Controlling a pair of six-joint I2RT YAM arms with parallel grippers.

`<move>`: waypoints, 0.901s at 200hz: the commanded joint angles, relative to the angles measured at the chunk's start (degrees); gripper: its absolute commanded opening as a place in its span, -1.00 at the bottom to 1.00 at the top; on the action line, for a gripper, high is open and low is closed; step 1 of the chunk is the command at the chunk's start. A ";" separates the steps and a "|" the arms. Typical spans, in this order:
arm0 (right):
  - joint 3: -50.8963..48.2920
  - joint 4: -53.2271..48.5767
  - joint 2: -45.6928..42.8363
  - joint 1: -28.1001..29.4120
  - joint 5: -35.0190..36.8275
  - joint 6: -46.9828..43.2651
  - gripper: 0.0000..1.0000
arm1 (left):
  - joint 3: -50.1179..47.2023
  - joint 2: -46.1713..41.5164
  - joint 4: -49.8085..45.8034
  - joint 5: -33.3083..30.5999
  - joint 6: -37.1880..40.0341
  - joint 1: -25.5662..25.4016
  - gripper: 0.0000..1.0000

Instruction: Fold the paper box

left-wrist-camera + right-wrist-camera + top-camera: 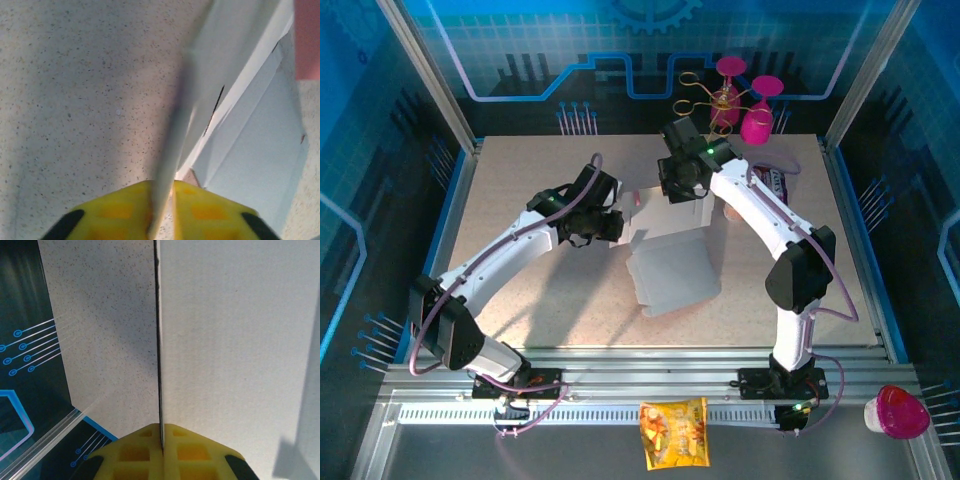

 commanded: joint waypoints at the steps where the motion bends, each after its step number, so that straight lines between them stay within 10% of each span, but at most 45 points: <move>1: -0.78 0.51 -1.50 0.70 -0.29 -0.17 -1.00 | 0.26 -0.49 -0.73 -7.76 -2.46 -0.12 -0.94; 62: -3.23 3.34 -2.66 2.82 -1.35 2.26 -1.00 | 3.16 6.35 -3.25 -40.97 -9.71 -7.00 -1.00; 92: -8.02 9.53 -3.21 4.12 -0.66 1.96 -1.00 | 0.79 6.91 3.58 -37.04 -11.14 -7.21 -0.99; 129: -19.56 27.58 -6.67 5.61 4.08 -4.20 -1.00 | -8.20 -0.56 12.09 -27.01 -12.27 -5.88 0.15; 180: -31.02 49.33 -8.47 7.81 7.90 -11.28 -1.00 | -19.39 -20.64 12.72 -12.02 -19.50 3.43 0.54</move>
